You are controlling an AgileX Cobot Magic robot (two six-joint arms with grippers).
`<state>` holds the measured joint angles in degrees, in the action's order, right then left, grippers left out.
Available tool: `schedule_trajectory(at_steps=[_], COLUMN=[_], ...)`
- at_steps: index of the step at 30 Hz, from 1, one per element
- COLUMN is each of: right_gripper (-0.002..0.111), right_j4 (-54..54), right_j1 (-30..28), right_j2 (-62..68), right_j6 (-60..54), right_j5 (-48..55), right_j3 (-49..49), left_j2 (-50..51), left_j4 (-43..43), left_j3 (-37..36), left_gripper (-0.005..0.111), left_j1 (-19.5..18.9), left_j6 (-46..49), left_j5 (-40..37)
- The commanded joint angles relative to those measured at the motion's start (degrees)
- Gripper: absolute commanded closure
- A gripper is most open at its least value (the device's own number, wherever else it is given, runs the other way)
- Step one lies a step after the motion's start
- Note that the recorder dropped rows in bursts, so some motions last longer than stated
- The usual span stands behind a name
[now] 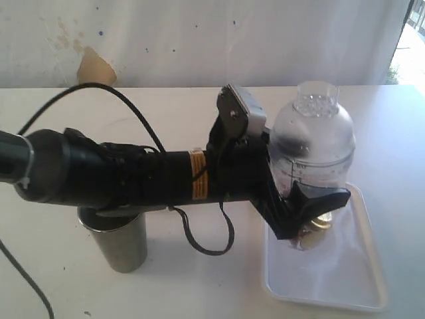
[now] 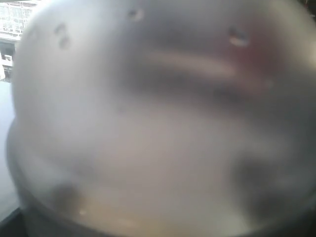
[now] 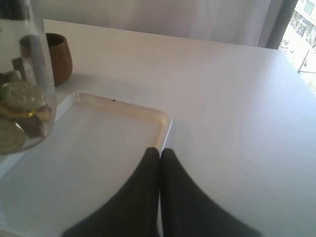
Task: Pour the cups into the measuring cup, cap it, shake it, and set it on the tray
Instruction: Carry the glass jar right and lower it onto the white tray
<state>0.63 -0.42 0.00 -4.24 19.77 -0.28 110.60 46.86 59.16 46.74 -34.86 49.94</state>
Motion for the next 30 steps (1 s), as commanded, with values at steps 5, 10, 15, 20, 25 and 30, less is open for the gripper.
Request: schedule_trajectory(at_steps=[5,10,15,20,25,30], right_gripper=[0.108,0.108,0.108,0.108,0.108,0.108], right_j4=[-0.2,-0.2,-0.2,-0.2,-0.2,-0.2], right_j1=[-0.2,-0.2,-0.2,-0.2,-0.2,-0.2], right_j2=[0.0,0.0,0.0,0.0,0.0,0.0], right_j6=[0.1,0.1,0.1,0.1,0.1,0.1], right_j5=[-0.2,-0.2,-0.2,-0.2,-0.2,-0.2], right_j3=[0.3,0.3,0.3,0.3,0.3,0.3], left_j2=[8.3,11.8,12.7,12.7,12.7,12.7], left_j4=[-2.9,-2.9,-2.9,-3.1,-3.1,-3.1], left_j3=[6.3,9.4,9.6,9.6,9.6,9.6], left_gripper=[0.107,0.107,0.104,0.071,0.012,0.002], left_j1=[2.0,2.0,2.0,2.0,2.0,2.0], left_j6=[4.0,4.0,5.2,6.9,6.9,6.7], left_j5=[3.6,4.5,4.0,3.6,1.7,1.0])
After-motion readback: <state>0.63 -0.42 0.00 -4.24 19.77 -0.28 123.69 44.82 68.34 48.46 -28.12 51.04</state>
